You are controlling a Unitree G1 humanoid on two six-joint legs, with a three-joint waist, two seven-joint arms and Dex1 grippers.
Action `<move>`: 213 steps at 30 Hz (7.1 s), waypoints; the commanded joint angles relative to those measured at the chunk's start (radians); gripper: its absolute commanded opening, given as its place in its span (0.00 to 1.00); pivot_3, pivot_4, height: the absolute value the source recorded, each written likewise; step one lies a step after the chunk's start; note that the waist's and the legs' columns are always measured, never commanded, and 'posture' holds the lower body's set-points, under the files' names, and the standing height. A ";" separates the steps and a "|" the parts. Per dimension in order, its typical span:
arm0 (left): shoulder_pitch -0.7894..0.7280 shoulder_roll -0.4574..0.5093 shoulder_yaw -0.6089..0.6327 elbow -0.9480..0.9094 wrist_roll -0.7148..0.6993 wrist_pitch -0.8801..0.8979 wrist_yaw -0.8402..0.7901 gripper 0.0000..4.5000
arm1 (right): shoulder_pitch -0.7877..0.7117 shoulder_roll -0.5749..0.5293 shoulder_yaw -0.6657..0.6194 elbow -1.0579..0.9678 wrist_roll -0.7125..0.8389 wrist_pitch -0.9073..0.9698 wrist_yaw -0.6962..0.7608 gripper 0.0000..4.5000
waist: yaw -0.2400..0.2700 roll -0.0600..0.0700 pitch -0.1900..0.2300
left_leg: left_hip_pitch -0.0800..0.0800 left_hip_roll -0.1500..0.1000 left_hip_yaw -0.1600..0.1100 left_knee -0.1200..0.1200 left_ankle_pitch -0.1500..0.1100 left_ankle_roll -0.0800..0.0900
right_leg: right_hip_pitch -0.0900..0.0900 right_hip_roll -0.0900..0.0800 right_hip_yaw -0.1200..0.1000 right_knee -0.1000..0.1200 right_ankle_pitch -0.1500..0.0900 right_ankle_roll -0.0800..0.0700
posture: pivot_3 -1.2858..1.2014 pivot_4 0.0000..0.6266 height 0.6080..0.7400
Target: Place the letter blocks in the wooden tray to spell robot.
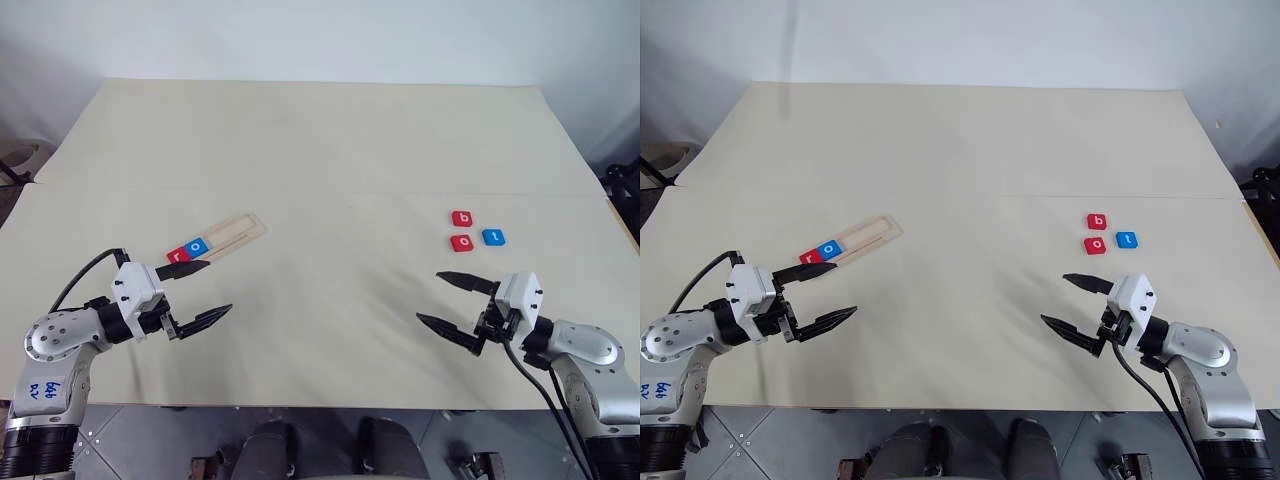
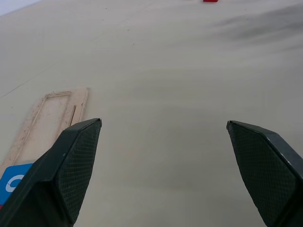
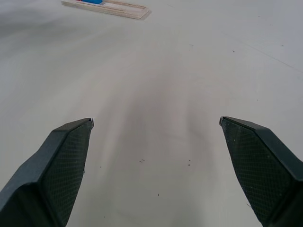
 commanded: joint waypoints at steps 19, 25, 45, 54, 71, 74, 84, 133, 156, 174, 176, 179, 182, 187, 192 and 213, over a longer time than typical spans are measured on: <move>0.310 -0.185 0.349 0.032 -0.070 -0.030 0.306 1.00 | -0.174 0.115 0.189 -0.212 0.013 0.067 -0.007 1.00 | 0.018 -0.002 -0.001 | 0.000 0.002 0.000 0.002 -0.003 0.001 | 0.000 0.000 0.000 0.000 0.000 -0.001 | 0.52 0.24 1.00; 0.151 -0.054 0.279 0.155 -0.044 -0.018 0.207 1.00 | -0.147 0.062 0.152 -0.226 0.033 0.106 0.004 1.00 | 0.025 -0.003 -0.002 | 0.000 0.002 0.000 0.002 -0.003 0.001 | 0.000 0.000 0.000 0.000 0.000 -0.001 | 0.52 0.24 1.00; -0.602 0.114 -0.109 1.059 0.247 -0.255 -0.164 1.00 | -0.021 0.022 0.069 -0.354 0.043 0.172 -0.097 1.00 | -0.003 -0.004 -0.002 | -0.001 -0.004 0.007 0.001 -0.004 0.000 | -0.002 0.002 -0.001 0.001 0.000 0.000 | 0.52 0.24 1.00; -0.619 0.100 -0.131 1.154 0.281 -0.276 -0.183 0.88 | -0.013 0.010 0.041 -0.367 0.042 0.184 -0.111 1.00 | -0.002 -0.004 -0.002 | 0.001 -0.004 0.005 0.002 -0.004 0.000 | -0.002 0.002 0.000 0.004 0.000 0.000 | 0.52 0.24 1.00; -0.601 -0.060 -0.197 0.827 0.247 -0.303 -0.290 0.75 | 0.035 -0.023 -0.024 -0.326 0.027 0.163 -0.102 1.00 | 0.024 -0.006 -0.001 | 0.000 -0.006 0.002 0.005 -0.004 0.001 | -0.002 0.000 0.001 0.006 0.000 0.000 | 0.52 0.24 1.00; -0.606 -0.109 -0.272 0.699 0.249 -0.229 -0.326 0.75 | 0.094 -0.031 -0.063 -0.344 0.027 0.164 -0.114 1.00 | 0.023 -0.006 -0.001 | -0.001 -0.006 0.004 0.005 -0.004 0.001 | -0.002 0.000 0.000 0.006 0.000 0.000 | 0.52 0.24 1.00; -0.736 -0.258 -0.511 0.594 0.396 -0.011 -0.286 0.75 | 0.391 -0.011 -0.249 -0.461 0.049 0.169 -0.162 1.00 | 0.031 -0.006 -0.001 | -0.001 -0.006 0.005 0.005 -0.003 0.002 | 0.000 0.000 0.000 0.004 0.000 0.000 | 0.52 0.24 1.00; -0.169 -0.113 -0.063 0.114 -0.030 0.016 -0.167 0.99 | 0.333 0.161 -0.354 -0.251 0.017 0.055 -0.385 1.00 | 0.021 -0.003 -0.003 | 0.002 0.000 0.002 0.004 -0.003 0.002 | 0.001 0.000 0.004 0.002 0.000 0.001 | 0.52 0.24 1.00; -0.180 -0.178 -0.141 0.006 -0.039 0.030 -0.063 0.99 | -0.380 0.035 -0.122 -0.053 -0.102 0.873 -0.778 1.00 | 0.002 -0.001 -0.003 | -0.001 -0.004 0.001 0.004 -0.003 0.002 | -0.002 0.000 0.001 0.004 0.000 0.000 | 0.52 0.24 1.00; -0.212 -0.200 -0.174 0.029 -0.022 -0.001 -0.045 0.99 | -0.649 0.155 -0.073 0.249 -0.172 0.845 -0.882 1.00 | -0.004 -0.001 -0.003 | -0.001 -0.004 0.002 0.004 -0.003 0.001 | -0.002 0.000 0.002 0.005 0.000 0.000 | 0.52 0.24 1.00; -0.214 -0.202 -0.175 0.029 -0.022 -0.003 -0.042 0.99 | -0.695 0.177 -0.056 0.348 -0.202 0.795 -0.894 1.00 | -0.004 -0.001 -0.003 | -0.001 -0.005 0.002 0.004 -0.003 0.001 | -0.002 0.000 0.002 0.004 0.000 0.000 | 0.52 0.24 1.00; -0.214 -0.202 -0.173 0.027 -0.021 -0.006 -0.037 0.99 | -0.735 0.197 -0.044 0.444 -0.227 0.735 -0.900 1.00 | -0.006 -0.001 -0.003 | -0.001 -0.004 0.002 0.004 -0.003 0.001 | -0.003 0.000 0.002 0.004 0.000 0.000 | 0.52 0.24 1.00; -0.210 -0.203 -0.169 0.022 -0.021 -0.008 -0.029 0.99 | -0.764 0.218 -0.038 0.514 -0.245 0.687 -0.903 1.00 | -0.007 -0.001 -0.003 | -0.002 -0.004 0.002 0.004 -0.003 0.001 | -0.003 0.000 0.002 0.004 0.000 0.000 | 0.52 0.24 1.00; -0.201 -0.201 -0.167 0.011 -0.023 -0.007 -0.018 1.00 | -0.790 0.242 -0.033 0.579 -0.270 0.648 -0.913 0.64 | -0.014 -0.001 -0.003 | -0.002 -0.004 0.002 0.003 -0.003 0.001 | -0.003 0.000 0.002 0.005 0.000 0.000 | 0.52 0.24 1.00; -0.197 -0.199 -0.166 0.005 -0.025 -0.006 -0.013 1.00 | -0.793 0.247 -0.033 0.569 -0.281 0.657 -0.933 0.32 | -0.020 -0.001 -0.003 | -0.002 -0.004 0.001 0.003 -0.003 0.001 | -0.003 0.000 0.002 0.005 0.000 0.000 | 0.52 0.24 1.00; -0.313 -0.216 -0.212 0.170 -0.017 -0.048 -0.116 1.00 | -0.215 0.329 -0.121 -0.576 -0.154 1.258 -0.990 0.32 | -0.004 0.000 -0.003 | -0.004 -0.004 0.002 0.002 -0.003 0.001 | -0.007 0.001 0.002 0.005 0.000 0.000 | 0.52 0.24 1.00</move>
